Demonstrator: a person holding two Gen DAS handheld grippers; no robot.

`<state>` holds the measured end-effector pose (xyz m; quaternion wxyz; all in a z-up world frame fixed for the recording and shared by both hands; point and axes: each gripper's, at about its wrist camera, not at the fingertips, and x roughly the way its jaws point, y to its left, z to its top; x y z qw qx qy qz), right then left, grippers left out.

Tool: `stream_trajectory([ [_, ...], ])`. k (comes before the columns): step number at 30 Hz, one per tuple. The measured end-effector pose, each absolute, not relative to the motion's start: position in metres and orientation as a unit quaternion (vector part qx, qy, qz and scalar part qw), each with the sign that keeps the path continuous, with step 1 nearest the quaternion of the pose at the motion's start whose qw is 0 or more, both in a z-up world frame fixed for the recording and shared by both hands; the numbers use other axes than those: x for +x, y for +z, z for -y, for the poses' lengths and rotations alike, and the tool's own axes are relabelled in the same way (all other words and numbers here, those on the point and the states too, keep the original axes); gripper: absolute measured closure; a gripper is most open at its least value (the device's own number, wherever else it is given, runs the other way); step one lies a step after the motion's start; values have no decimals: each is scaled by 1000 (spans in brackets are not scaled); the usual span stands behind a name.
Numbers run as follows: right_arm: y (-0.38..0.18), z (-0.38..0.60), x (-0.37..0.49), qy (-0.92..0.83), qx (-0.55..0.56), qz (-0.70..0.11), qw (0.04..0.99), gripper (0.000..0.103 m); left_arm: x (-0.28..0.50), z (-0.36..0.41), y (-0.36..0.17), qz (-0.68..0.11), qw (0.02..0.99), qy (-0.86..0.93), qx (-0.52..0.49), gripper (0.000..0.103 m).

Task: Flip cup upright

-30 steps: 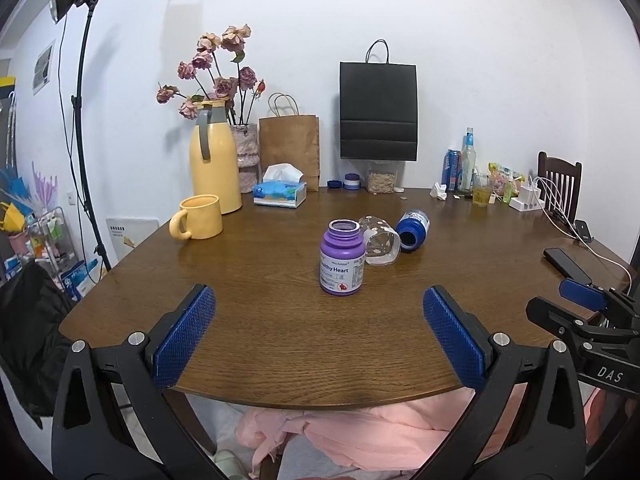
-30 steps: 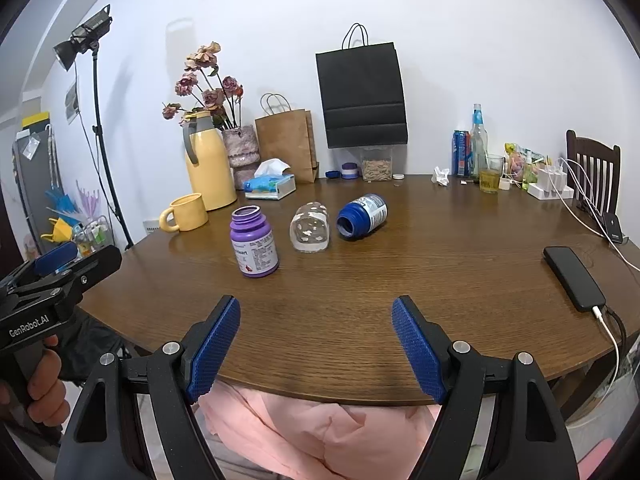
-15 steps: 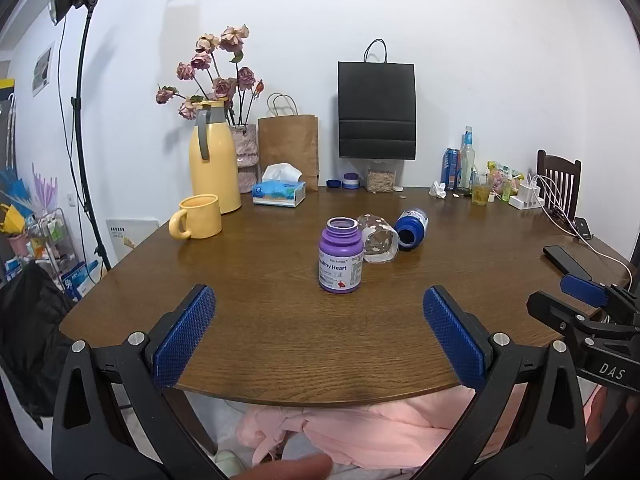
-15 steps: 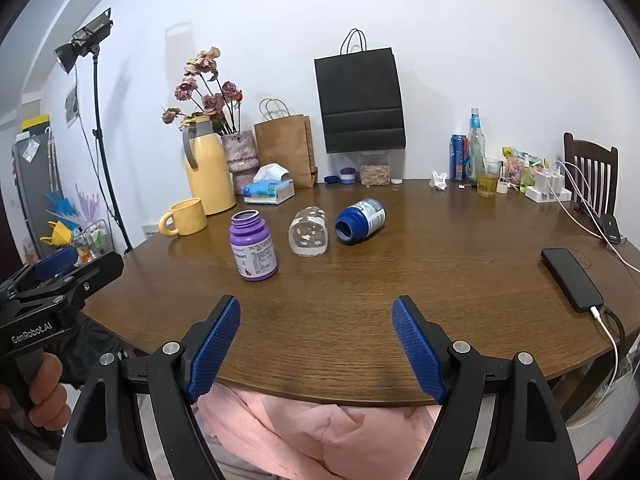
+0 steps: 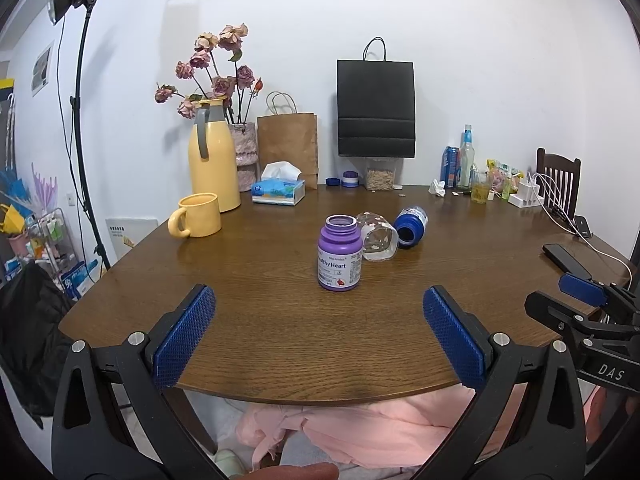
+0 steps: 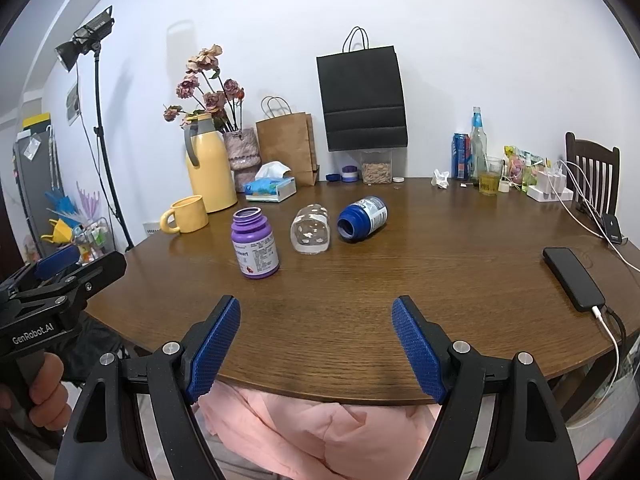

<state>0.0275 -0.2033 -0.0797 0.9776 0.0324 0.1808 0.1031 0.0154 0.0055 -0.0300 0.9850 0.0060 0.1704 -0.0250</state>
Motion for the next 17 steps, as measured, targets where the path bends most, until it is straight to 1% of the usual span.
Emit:
stream_trajectory([
  [17, -82, 203, 28, 104, 33, -184, 977, 20, 17, -5, -33, -175, 984, -28, 3, 0],
])
